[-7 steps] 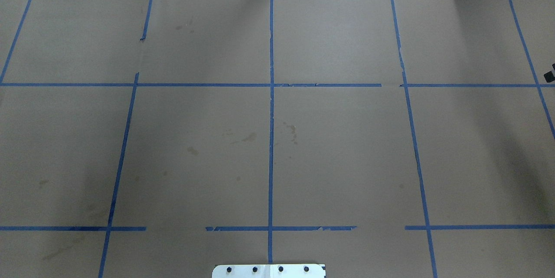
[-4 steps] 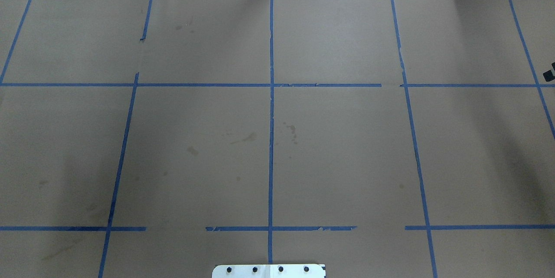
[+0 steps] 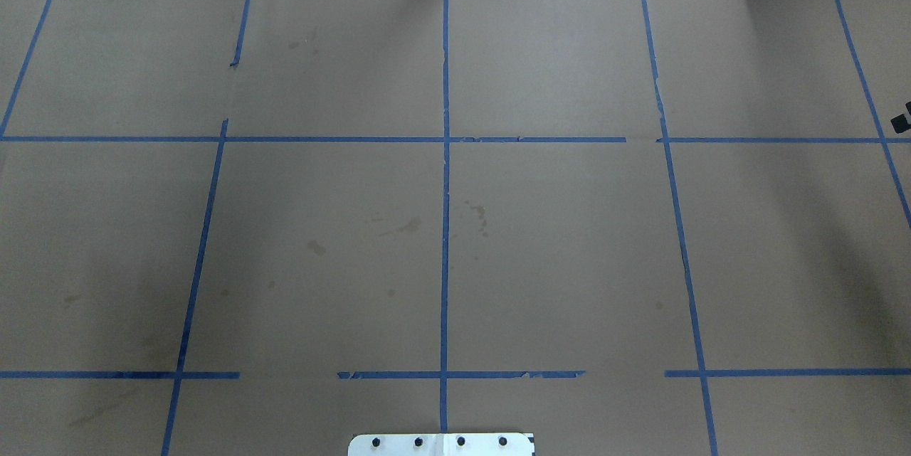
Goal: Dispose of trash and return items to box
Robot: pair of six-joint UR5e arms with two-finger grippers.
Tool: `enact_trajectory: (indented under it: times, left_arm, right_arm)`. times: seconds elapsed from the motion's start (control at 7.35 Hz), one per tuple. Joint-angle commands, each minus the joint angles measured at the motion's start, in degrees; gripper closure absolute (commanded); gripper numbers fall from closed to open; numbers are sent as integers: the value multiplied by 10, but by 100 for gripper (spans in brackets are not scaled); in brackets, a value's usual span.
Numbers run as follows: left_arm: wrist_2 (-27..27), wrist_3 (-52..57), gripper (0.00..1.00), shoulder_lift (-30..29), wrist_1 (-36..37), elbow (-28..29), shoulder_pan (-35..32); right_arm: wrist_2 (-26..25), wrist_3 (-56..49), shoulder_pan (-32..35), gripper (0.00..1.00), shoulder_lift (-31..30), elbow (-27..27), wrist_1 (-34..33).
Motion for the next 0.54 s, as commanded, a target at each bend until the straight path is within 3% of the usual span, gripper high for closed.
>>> enact_trajectory:
  times: [0.0,0.41]
  left_arm:
    - [-9,0,0,3,0,10,-21]
    - [-49,4,0,7,-2,35,-37]
  right_arm:
    - [-1,-42,0,0,-12,-9,-1]
    - [-1,-48,3,0,-16,-11,-2]
